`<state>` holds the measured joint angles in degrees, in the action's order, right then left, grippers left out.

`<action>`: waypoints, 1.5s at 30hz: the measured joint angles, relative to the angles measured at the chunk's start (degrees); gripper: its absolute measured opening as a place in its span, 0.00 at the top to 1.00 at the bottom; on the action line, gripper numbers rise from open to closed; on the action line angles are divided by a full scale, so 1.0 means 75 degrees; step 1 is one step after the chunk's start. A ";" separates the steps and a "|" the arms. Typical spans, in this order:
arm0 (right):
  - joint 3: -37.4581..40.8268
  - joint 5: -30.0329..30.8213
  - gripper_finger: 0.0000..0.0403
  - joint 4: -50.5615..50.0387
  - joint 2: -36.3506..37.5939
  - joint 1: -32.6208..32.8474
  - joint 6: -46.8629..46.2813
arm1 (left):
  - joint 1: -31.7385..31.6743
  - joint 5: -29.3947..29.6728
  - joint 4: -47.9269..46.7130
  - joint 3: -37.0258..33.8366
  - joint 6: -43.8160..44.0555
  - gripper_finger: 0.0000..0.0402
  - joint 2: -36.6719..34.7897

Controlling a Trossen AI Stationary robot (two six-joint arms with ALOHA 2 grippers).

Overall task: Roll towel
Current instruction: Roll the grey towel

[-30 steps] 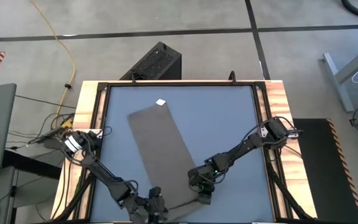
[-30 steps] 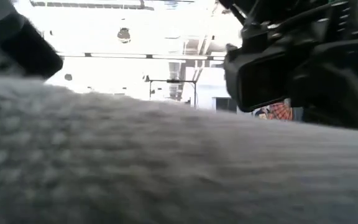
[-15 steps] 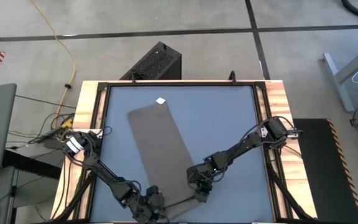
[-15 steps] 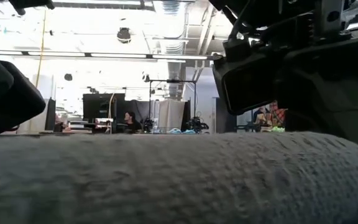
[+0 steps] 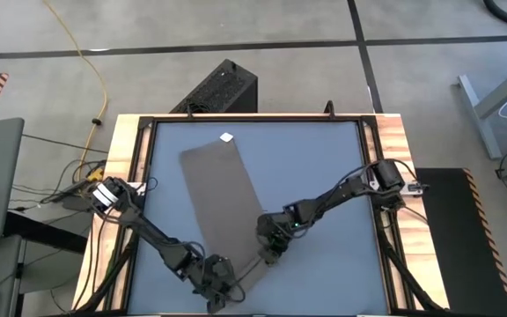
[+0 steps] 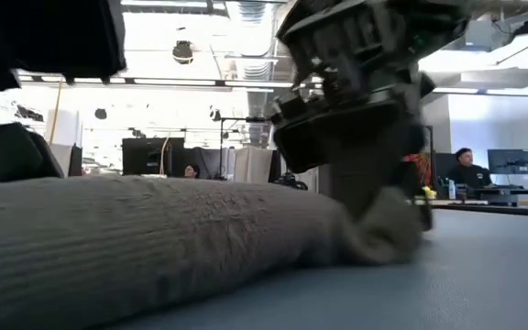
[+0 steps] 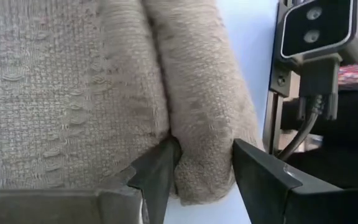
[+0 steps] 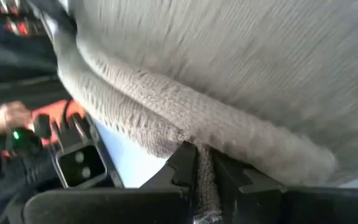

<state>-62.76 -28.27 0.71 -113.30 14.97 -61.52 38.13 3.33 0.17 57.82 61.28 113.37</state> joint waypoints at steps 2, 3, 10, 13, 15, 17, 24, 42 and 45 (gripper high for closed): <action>-0.0003 0.0096 0.88 0.0000 0.0005 -0.0150 0.0003 | -0.0148 -0.0221 0.0090 -0.0062 0.0130 0.59 -0.0004; -0.0003 0.0129 0.88 -0.0001 0.0006 -0.0212 0.0001 | -0.0203 -0.0290 0.0133 -0.0088 0.0189 0.59 -0.0010; -0.0012 0.0040 0.88 -0.0252 0.0025 0.0028 -0.0063 | -0.0207 0.0458 -0.1413 -0.0172 0.0093 0.64 -0.0627; -0.0015 0.0059 0.88 -0.0453 0.0029 0.0456 -0.0191 | -0.0073 0.0836 -0.2128 -0.0213 -0.0086 0.66 -0.0991; -0.0018 0.0261 0.88 -0.0383 -0.0004 0.0667 -0.0251 | 0.0011 0.1023 -0.2295 -0.0245 -0.0114 0.67 -0.1181; -0.0015 0.0305 0.88 -0.0249 -0.0018 0.0766 -0.0442 | 0.0079 0.1083 -0.2357 -0.0265 -0.0258 0.67 -0.1333; -0.0009 0.0416 0.88 -0.0032 -0.0029 0.0792 -0.0724 | 0.0119 -0.0242 -0.2461 -0.0260 -0.0307 0.66 -0.1931; 0.0006 0.0404 0.88 0.0187 -0.0044 0.0839 -0.0950 | -0.2409 0.1756 -0.3208 -0.1405 -0.0256 0.73 -0.3801; 0.0006 0.0402 0.88 0.0189 -0.0044 0.0841 -0.1003 | -0.3215 0.1152 -0.2290 -0.2117 -0.0421 0.76 -0.3655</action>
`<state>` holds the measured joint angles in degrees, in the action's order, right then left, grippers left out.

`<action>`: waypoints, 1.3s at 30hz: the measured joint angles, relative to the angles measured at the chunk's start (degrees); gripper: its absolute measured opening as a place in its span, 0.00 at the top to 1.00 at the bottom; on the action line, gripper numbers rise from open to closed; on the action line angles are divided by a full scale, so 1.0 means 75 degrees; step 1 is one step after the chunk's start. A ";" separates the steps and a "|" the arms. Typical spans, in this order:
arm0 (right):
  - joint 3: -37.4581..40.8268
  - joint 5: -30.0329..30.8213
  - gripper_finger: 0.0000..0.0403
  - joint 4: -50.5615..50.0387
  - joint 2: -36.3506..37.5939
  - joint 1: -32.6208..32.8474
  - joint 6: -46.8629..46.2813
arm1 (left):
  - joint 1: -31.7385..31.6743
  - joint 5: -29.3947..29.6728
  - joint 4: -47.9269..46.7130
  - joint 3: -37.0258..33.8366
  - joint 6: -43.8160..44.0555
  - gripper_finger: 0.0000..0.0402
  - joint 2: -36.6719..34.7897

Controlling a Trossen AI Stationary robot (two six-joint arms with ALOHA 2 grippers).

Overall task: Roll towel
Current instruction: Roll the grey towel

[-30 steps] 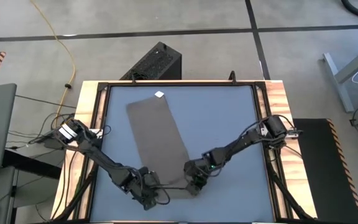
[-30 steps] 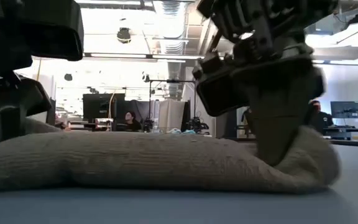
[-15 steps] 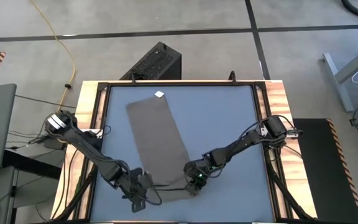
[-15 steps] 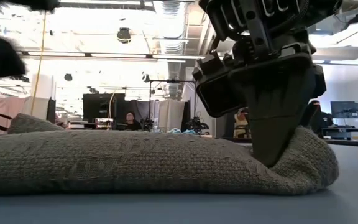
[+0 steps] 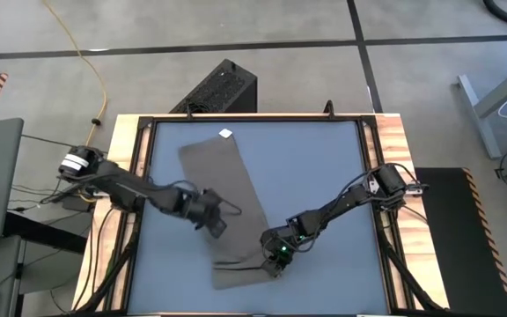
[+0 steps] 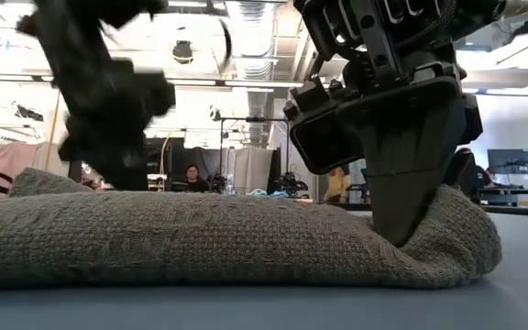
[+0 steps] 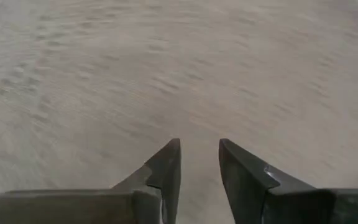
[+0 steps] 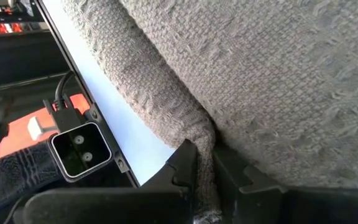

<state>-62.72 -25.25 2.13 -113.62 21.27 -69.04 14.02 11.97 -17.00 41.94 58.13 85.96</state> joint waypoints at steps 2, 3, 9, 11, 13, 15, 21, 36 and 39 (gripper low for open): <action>0.0000 0.0000 0.88 0.0003 0.0000 0.0004 -0.0023 | -0.0464 -0.0361 0.0459 -0.0384 0.0004 0.79 0.0151; 0.0000 -0.0010 0.88 0.0003 0.0000 0.0004 -0.0048 | -0.0658 -0.0549 0.0585 -0.0536 0.0011 0.80 0.0200; 0.0000 -0.0075 0.88 -0.0012 -0.0006 -0.0303 -0.0137 | -0.1472 -0.1021 0.0965 -0.0902 -0.0521 0.86 0.0396; 0.0000 -0.0107 0.88 0.0001 -0.0006 -0.0529 -0.0117 | -0.1769 -0.0893 0.0977 -0.0953 -0.0782 0.87 0.0393; 0.0000 -0.0228 0.88 0.0026 -0.0006 -0.0778 -0.0027 | -0.2149 -0.0675 0.0897 -0.0960 -0.1087 0.89 0.0393; 0.0000 -0.0347 0.88 0.0000 -0.0006 -0.1030 0.0034 | -0.2500 -0.0461 0.0843 -0.0966 -0.1220 0.90 0.0396; 0.0000 -0.0474 0.88 -0.0001 -0.0006 -0.1709 0.0187 | -0.3405 -0.0140 0.0741 -0.0972 -0.0816 0.95 0.0401; 0.0000 -0.0622 0.88 -0.0052 -0.0006 -0.1768 0.0297 | -0.3591 0.0889 -0.0011 -0.1039 -0.0470 0.98 -0.1707; 0.0000 -0.0625 0.88 -0.0051 -0.0006 -0.1768 0.0296 | -0.3186 0.0029 0.1098 -0.1038 -0.1365 0.98 -0.2219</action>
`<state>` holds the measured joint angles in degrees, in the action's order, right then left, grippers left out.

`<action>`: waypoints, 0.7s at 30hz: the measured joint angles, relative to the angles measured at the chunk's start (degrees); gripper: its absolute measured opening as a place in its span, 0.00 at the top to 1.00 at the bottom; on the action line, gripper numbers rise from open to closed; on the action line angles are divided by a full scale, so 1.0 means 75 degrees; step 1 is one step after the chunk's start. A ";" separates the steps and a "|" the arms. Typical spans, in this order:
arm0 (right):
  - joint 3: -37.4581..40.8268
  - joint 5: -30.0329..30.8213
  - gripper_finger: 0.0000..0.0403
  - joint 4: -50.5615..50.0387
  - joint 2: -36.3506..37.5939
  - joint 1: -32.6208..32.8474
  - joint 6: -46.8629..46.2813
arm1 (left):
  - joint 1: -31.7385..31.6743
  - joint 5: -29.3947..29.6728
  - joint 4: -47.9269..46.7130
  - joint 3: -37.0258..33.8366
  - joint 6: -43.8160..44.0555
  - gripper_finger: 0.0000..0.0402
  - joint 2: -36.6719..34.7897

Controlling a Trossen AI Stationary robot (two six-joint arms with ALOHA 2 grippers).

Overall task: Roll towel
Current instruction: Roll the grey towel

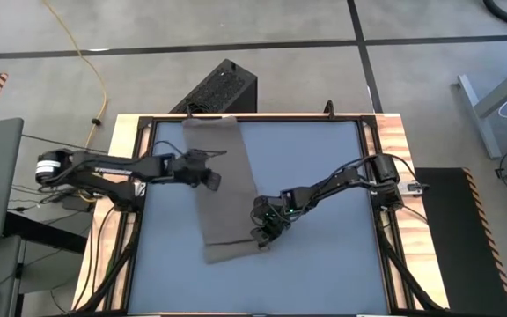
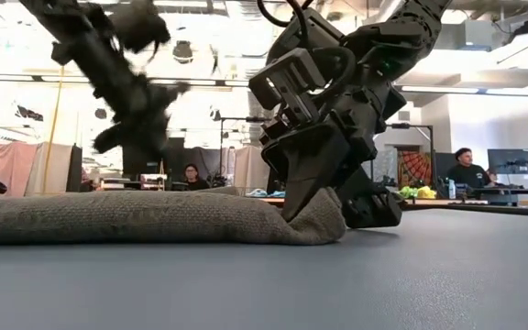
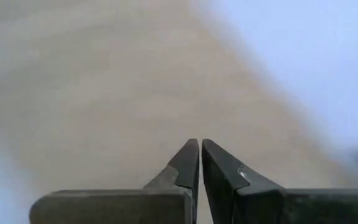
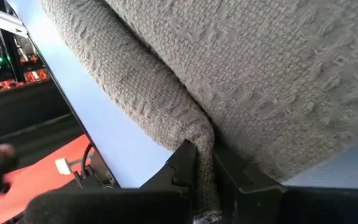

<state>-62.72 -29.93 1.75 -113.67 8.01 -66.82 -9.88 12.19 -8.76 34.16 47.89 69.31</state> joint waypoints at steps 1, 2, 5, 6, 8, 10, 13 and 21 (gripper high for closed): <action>0.0000 0.0000 0.88 0.0001 0.0000 -0.0006 0.0003 | 0.0282 -0.0539 0.0602 0.0003 -0.0353 0.98 -0.0115; 0.0000 -0.0002 0.88 0.0004 0.0000 -0.0031 0.0020 | 0.0665 -0.1055 0.1171 0.0006 -0.0603 0.97 -0.0210; 0.0000 -0.0019 0.88 0.0004 0.0000 -0.0073 0.0084 | 0.2210 -0.1691 0.2486 0.0031 -0.0882 0.97 -0.0294; 0.0000 -0.0017 0.88 0.0003 0.0000 -0.0085 0.0089 | 0.2818 -0.1410 0.2644 0.0031 -0.0863 0.97 -0.0288; 0.0000 0.0024 0.88 0.0008 0.0000 -0.0087 0.0097 | 0.3982 -0.0430 0.2726 0.0031 -0.0691 0.97 -0.0164; 0.0000 0.0105 0.88 0.0034 0.0000 -0.0085 0.0122 | 0.5059 0.0727 0.2706 0.0028 -0.0502 0.97 0.0098; 0.0000 0.0150 0.88 0.0053 0.0000 -0.0085 0.0177 | 0.6332 0.2268 0.2965 0.0028 -0.0195 0.97 0.0705; 0.0000 0.0236 0.88 0.0057 0.0003 -0.0067 0.0290 | 0.7384 0.3091 0.2783 0.1194 -0.0027 0.97 0.2837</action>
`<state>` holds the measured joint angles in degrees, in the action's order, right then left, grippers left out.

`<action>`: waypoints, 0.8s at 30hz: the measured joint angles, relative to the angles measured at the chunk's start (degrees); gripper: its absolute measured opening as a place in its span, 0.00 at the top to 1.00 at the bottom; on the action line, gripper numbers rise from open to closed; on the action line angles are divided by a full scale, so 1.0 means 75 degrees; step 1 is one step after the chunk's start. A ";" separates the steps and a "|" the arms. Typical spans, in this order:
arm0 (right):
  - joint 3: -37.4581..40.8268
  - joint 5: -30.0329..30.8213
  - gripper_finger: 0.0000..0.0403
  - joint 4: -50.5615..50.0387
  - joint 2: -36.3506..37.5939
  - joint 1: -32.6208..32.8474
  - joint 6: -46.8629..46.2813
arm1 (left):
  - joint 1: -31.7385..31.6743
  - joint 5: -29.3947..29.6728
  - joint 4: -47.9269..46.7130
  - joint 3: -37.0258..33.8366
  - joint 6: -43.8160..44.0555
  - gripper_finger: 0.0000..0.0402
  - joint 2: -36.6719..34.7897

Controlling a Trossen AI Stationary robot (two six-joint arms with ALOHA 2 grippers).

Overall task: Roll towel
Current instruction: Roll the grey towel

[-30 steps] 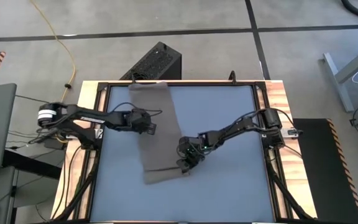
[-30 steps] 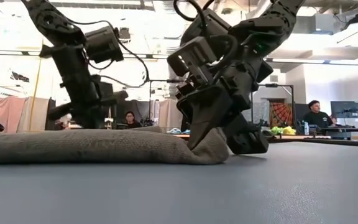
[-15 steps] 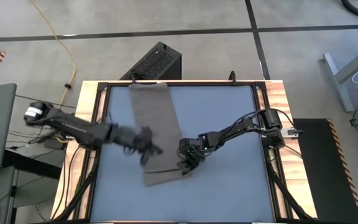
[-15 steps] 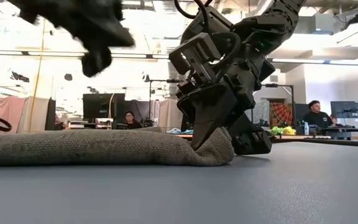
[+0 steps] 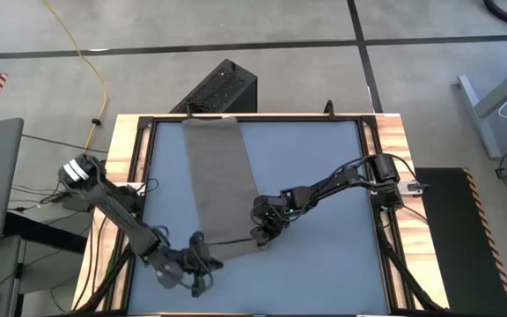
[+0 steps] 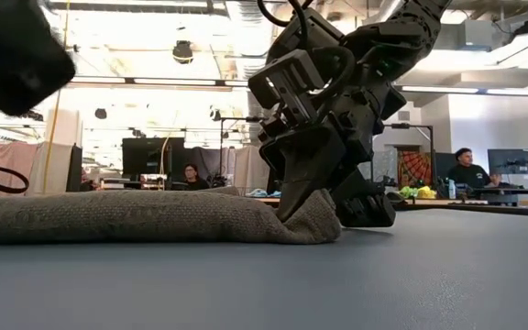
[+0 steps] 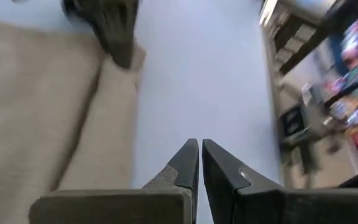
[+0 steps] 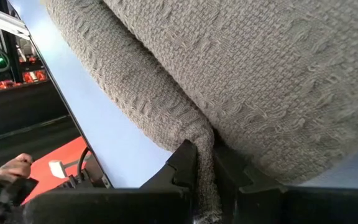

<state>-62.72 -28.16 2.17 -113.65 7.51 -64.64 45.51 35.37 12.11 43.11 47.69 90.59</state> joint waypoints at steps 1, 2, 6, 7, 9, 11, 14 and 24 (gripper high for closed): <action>0.0000 0.0011 0.88 -0.0003 0.0003 0.0000 0.0003 | -0.0010 -0.0122 -0.0154 0.0186 -0.0003 0.97 0.0269; 0.0000 0.0009 0.88 -0.0003 0.0003 0.0000 0.0003 | -0.0037 -0.0279 -0.0297 0.0369 -0.0038 0.96 0.0510; 0.0000 0.0006 0.88 -0.0007 0.0003 0.0000 -0.0036 | -0.0159 -0.0686 -0.0698 0.0973 -0.0113 0.88 0.1386; 0.0000 0.0003 0.88 -0.0009 0.0003 0.0000 -0.0041 | -0.0198 -0.0687 -0.0723 0.1089 -0.0206 0.85 0.1532; 0.0000 0.0000 0.88 -0.0014 0.0003 0.0000 -0.0069 | -0.0291 -0.0687 -0.0738 0.1332 -0.0535 0.79 0.1691; -0.0003 0.0000 0.88 -0.0023 0.0003 0.0040 -0.0149 | -0.0377 -0.0684 -0.0843 0.1561 -0.0936 0.73 0.1699; -0.0003 -0.0001 0.88 -0.0023 0.0003 0.0053 -0.0175 | -0.0515 -0.0809 -0.1834 0.1951 -0.1340 0.64 0.1587; -0.0003 -0.0009 0.88 -0.0026 0.0003 0.0104 -0.0187 | -0.0887 -0.1170 -0.4765 0.2820 -0.0513 0.55 0.1744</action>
<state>-62.74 -28.23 1.98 -113.62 8.29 -66.04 38.86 26.59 -23.63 64.27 43.84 103.67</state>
